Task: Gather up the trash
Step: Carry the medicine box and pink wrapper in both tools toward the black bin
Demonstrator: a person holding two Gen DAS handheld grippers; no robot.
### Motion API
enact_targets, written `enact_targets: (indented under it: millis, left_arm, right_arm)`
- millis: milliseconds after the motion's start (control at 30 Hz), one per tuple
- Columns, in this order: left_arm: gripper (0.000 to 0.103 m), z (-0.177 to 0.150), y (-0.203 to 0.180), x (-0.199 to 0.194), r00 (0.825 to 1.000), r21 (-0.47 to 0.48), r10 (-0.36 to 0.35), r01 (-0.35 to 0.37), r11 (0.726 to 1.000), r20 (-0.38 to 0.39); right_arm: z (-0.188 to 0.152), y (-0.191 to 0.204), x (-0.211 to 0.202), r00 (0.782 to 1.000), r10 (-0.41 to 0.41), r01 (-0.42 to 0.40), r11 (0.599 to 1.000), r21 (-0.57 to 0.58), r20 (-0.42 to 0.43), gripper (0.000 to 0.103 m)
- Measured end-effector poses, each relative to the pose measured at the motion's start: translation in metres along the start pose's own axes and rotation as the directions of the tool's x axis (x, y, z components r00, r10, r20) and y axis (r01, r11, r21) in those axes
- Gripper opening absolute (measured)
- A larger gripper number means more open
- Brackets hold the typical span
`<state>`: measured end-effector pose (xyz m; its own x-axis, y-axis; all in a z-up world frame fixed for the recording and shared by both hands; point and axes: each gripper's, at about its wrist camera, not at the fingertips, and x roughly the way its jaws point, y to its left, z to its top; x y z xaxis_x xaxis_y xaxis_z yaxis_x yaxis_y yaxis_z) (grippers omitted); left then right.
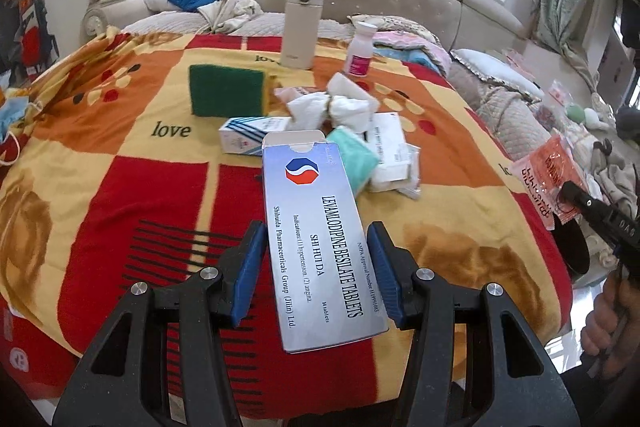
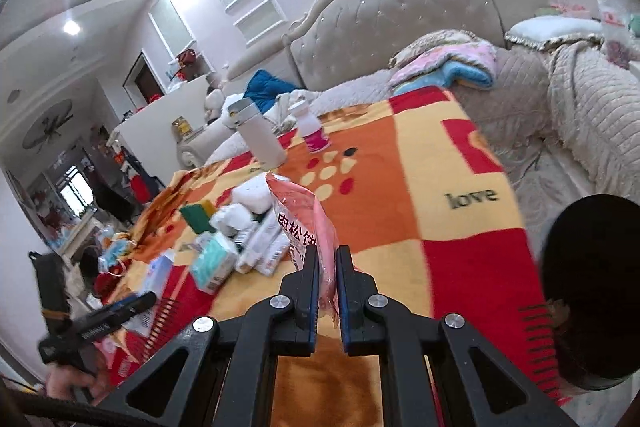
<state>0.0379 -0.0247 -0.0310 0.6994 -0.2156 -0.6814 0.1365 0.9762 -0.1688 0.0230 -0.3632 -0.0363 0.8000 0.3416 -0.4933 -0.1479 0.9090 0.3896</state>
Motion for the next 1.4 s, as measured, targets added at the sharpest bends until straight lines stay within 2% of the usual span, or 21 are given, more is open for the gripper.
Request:
enact_targets:
  millis: [333, 600, 800, 1067, 1167, 1200, 1333, 1400]
  left_arm:
    - [0.05, 0.008, -0.058, 0.011, 0.998, 0.061, -0.061, 0.062, 0.996, -0.029]
    - [0.05, 0.009, -0.112, 0.019, 0.992, 0.132, -0.112, 0.118, 0.984, -0.05]
    - [0.05, 0.011, -0.148, 0.021, 0.986, 0.179, -0.157, 0.165, 0.97, -0.055]
    - [0.05, 0.014, -0.186, 0.03, 0.977, 0.243, -0.2, 0.211, 0.947, -0.072]
    - [0.05, 0.016, -0.207, 0.041, 0.955, 0.274, -0.267, 0.292, 0.916, -0.126]
    - [0.05, 0.018, -0.218, 0.046, 0.943, 0.288, -0.297, 0.328, 0.9, -0.148]
    - [0.05, 0.024, -0.255, 0.059, 0.91, 0.325, -0.365, 0.412, 0.851, -0.198]
    - [0.05, 0.027, -0.272, 0.063, 0.899, 0.353, -0.385, 0.437, 0.827, -0.21]
  right_arm:
    - [-0.001, -0.035, -0.04, 0.991, -0.109, 0.108, 0.994, 0.022, 0.081, 0.007]
    - [-0.003, -0.049, -0.066, 0.971, -0.2, 0.198, 0.98, 0.028, 0.129, 0.007]
    - [-0.003, -0.064, -0.087, 0.946, -0.277, 0.27, 0.961, 0.063, 0.166, 0.007]
    - [-0.006, -0.092, -0.116, 0.903, -0.377, 0.348, 0.923, 0.164, 0.204, 0.007]
    - [-0.007, -0.106, -0.125, 0.885, -0.418, 0.377, 0.902, 0.211, 0.205, 0.007]
    - [-0.007, -0.109, -0.126, 0.881, -0.428, 0.385, 0.896, 0.222, 0.201, 0.007]
    - [-0.007, -0.117, -0.127, 0.864, -0.468, 0.421, 0.873, 0.246, 0.185, 0.007]
    - [-0.007, -0.121, -0.124, 0.854, -0.493, 0.446, 0.859, 0.253, 0.168, 0.007]
